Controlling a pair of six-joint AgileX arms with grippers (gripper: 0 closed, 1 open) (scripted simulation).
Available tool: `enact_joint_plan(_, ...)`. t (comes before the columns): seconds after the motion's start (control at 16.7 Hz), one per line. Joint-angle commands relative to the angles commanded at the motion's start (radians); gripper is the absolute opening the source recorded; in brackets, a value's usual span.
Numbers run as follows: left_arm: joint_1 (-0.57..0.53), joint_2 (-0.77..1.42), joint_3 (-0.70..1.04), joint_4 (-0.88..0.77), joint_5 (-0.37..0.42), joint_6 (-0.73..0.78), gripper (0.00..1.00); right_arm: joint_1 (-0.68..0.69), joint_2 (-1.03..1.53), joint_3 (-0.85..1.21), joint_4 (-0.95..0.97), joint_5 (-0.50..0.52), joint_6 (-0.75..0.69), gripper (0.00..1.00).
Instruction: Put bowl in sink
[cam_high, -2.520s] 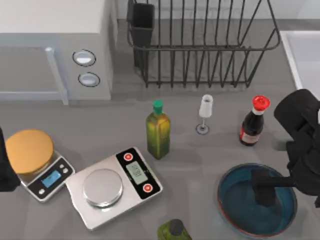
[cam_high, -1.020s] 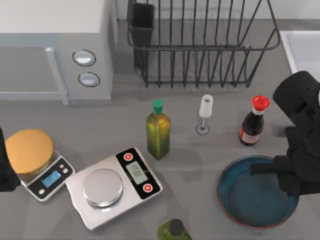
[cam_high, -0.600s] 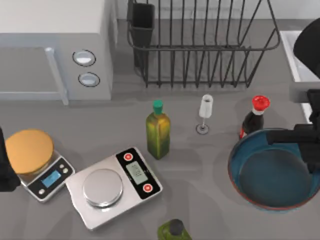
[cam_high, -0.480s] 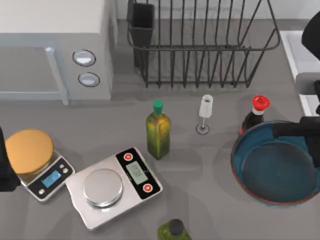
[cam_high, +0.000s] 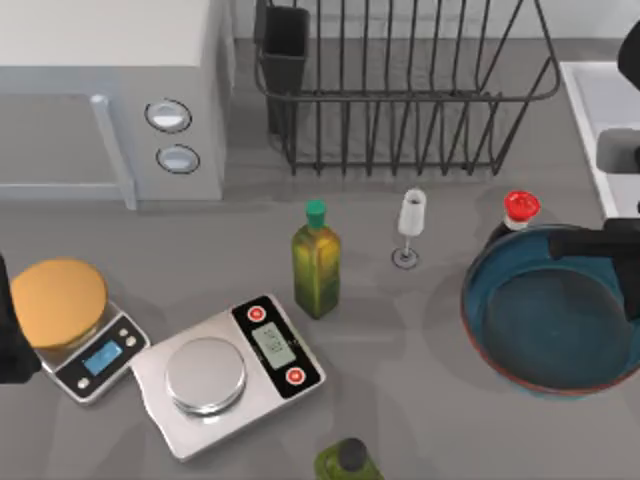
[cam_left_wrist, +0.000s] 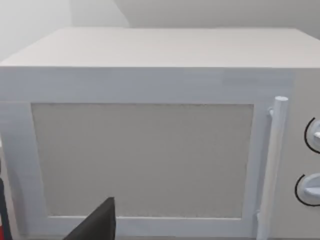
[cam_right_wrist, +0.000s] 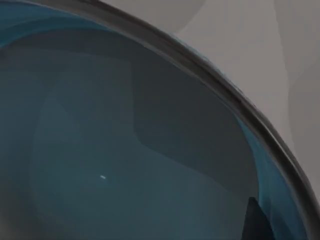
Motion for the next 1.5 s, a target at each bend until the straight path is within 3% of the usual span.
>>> enact_joint_plan(0.18, 0.0, 0.0, 0.0, 0.0, 0.0, 0.0, 1.0, -0.082, 0.0, 0.008, 0.126, -0.066, -0.039, 0.0)
enact_joint_plan(0.42, 0.0, 0.0, 0.0, 0.0, 0.0, 0.0, 1.0, -0.257, 0.003, -0.023, 0.442, -0.188, -0.115, 0.0)
enact_joint_plan(0.9, 0.0, 0.0, 0.0, 0.0, 0.0, 0.0, 1.0, -0.657, 0.046, -0.285, 1.434, -0.408, -0.295, 0.0)
enact_joint_plan(1.2, 0.0, 0.0, 0.0, 0.0, 0.0, 0.0, 1.0, -0.836, 0.046, -0.508, 1.96, -0.473, -0.375, 0.0)
enact_joint_plan(1.5, 0.0, 0.0, 0.0, 0.0, 0.0, 0.0, 1.0, -0.925, 0.026, -0.669, 2.228, -0.485, -0.406, 0.0)
